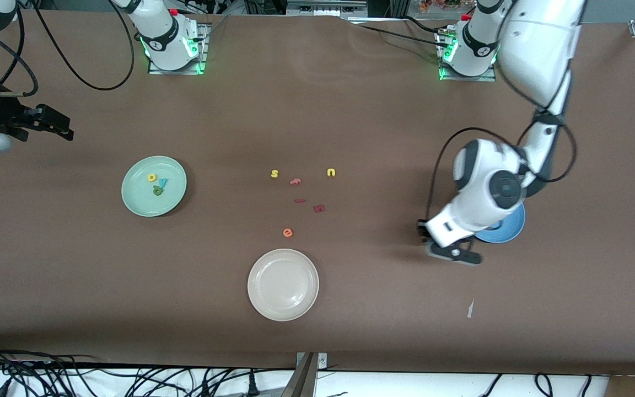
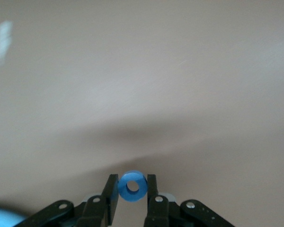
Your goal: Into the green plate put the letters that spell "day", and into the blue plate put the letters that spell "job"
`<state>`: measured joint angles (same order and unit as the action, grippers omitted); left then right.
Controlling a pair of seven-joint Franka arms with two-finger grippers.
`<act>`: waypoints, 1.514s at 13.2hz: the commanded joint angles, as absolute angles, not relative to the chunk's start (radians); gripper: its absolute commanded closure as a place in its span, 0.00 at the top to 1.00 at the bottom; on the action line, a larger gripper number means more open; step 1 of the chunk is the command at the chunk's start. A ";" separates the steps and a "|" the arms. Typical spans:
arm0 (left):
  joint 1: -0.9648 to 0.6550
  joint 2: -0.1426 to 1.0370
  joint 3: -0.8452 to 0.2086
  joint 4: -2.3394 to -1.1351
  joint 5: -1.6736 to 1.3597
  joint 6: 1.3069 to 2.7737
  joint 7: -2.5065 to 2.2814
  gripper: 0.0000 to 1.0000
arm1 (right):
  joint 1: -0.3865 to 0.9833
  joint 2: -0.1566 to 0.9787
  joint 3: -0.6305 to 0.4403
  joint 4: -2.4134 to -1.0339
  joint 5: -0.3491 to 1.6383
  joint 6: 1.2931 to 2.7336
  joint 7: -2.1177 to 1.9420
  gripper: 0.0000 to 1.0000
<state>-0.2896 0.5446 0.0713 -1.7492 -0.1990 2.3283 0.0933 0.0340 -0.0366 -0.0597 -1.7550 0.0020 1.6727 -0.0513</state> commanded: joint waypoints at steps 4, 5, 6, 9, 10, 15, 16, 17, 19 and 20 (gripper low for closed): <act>-0.083 0.319 0.049 -2.106 -0.210 2.313 0.380 0.01 | 0.028 -0.037 -0.051 -1.738 0.014 1.651 -0.046 1.00; -0.056 0.308 0.051 -2.130 -0.209 2.313 0.388 0.06 | 0.029 -0.037 -0.051 -1.738 0.023 1.648 -0.046 1.00; -0.035 0.299 0.052 -2.140 -0.209 2.312 0.409 0.06 | 0.028 -0.038 -0.051 -1.738 0.025 1.647 -0.046 1.00; -0.029 0.298 0.052 -2.131 -0.195 2.313 0.459 0.69 | 0.028 -0.035 -0.057 -1.740 0.025 1.647 -0.046 1.00; -0.029 0.296 0.052 -2.129 -0.196 2.321 0.456 1.00 | 0.028 -0.037 -0.057 -1.740 0.025 1.647 -0.046 1.00; -0.011 0.256 0.051 -2.141 -0.196 2.356 0.451 1.00 | 0.028 -0.037 -0.054 -1.740 0.026 1.647 -0.048 1.00; -0.009 0.239 0.051 -2.141 -0.202 2.359 0.453 1.00 | 0.028 -0.037 -0.052 -1.740 0.026 1.647 -0.048 1.00; -0.012 0.221 0.049 -2.129 -0.207 2.359 0.453 1.00 | 0.028 -0.037 -0.052 -1.740 0.026 1.647 -0.048 1.00; -0.017 0.106 0.049 -2.126 -0.196 2.332 0.454 1.00 | 0.029 -0.037 -0.049 -1.740 0.026 1.647 -0.048 1.00; -0.017 0.047 0.052 -2.106 -0.195 2.251 0.451 1.00 | 0.029 -0.037 -0.049 -1.740 0.026 1.646 -0.048 1.00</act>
